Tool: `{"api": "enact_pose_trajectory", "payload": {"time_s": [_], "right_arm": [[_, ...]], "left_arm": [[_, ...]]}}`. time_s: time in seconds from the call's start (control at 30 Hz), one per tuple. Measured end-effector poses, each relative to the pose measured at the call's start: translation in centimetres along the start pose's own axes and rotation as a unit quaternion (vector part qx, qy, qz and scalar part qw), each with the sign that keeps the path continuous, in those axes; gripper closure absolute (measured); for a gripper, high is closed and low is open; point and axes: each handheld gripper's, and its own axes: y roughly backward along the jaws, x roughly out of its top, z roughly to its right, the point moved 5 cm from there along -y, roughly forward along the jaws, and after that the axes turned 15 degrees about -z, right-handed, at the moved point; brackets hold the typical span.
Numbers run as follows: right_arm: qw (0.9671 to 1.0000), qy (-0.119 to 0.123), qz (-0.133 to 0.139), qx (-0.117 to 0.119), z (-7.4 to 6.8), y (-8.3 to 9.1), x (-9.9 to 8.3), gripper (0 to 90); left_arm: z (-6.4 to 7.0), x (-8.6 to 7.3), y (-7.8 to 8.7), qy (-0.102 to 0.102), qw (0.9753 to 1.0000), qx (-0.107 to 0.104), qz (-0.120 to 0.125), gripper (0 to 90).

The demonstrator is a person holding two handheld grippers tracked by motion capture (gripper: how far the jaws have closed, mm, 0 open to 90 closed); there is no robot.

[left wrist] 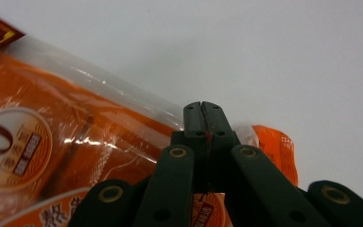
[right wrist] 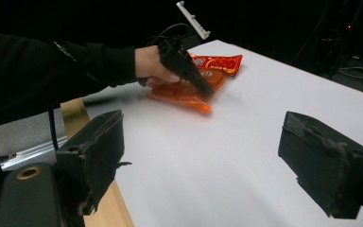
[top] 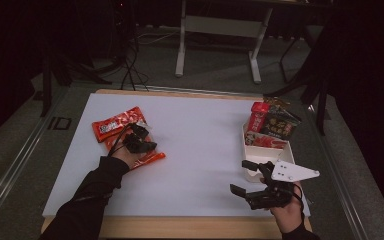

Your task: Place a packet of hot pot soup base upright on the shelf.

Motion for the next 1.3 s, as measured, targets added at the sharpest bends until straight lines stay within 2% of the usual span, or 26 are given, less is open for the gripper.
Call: {"api": "enact_pose_trajectory", "payload": {"time_s": [0.33,0.5,0.57,0.7,0.77,0.97,1.0,1.1,1.17,1.23,1.3], "right_arm": [[1.0000,-0.001,-0.001,0.000,0.0,-0.1,0.0,15.0],[1.0000,-0.001,-0.002,0.000,-0.1,-0.2,0.0,15.0],[1.0000,-0.001,-0.003,0.000,-0.1,-0.2,0.0,15.0],[1.0000,0.000,-0.004,0.001,-0.2,-0.3,0.0,15.0],[1.0000,0.000,-0.004,0.000,-0.2,-0.3,0.0,15.0],[1.0000,-0.002,-0.005,0.003,-0.2,-0.4,-0.1,15.0],[1.0000,-0.001,-0.005,0.004,-0.2,-0.5,0.0,15.0],[1.0000,0.002,-0.007,0.005,-0.3,-0.7,0.0,15.0],[0.9999,0.006,-0.009,0.007,-0.4,-0.7,0.0,14.9],[0.9999,0.005,-0.010,0.007,-0.4,-0.8,0.0,15.0],[0.9999,0.005,-0.009,0.005,-0.4,-0.8,0.0,14.9]], "left_arm": [[0.5,-2.6,1.0,-0.006,1.0000,-0.007,0.001,90.0],[0.9,-3.7,1.5,-0.008,0.9997,-0.020,-0.008,90.0],[1.2,-3.9,1.7,-0.019,0.9997,-0.009,-0.013,90.0],[1.4,-4.6,2.0,-0.028,0.9994,-0.001,-0.021,90.0],[1.3,-4.9,2.1,-0.027,0.9994,-0.006,-0.023,90.0],[0.9,-5.7,2.4,-0.030,0.9992,-0.027,0.000,90.0],[0.8,-5.8,2.5,-0.025,0.9991,-0.033,0.003,90.0],[0.1,-5.7,3.7,-0.021,0.9992,-0.016,0.029,90.0],[-1.1,-5.6,5.0,-0.001,0.9987,-0.003,0.051,90.0],[-2.7,-5.8,6.2,0.015,0.9980,0.019,0.058,90.0],[-4.5,-6.0,7.0,0.044,0.9961,0.037,0.067,90.0]]}}
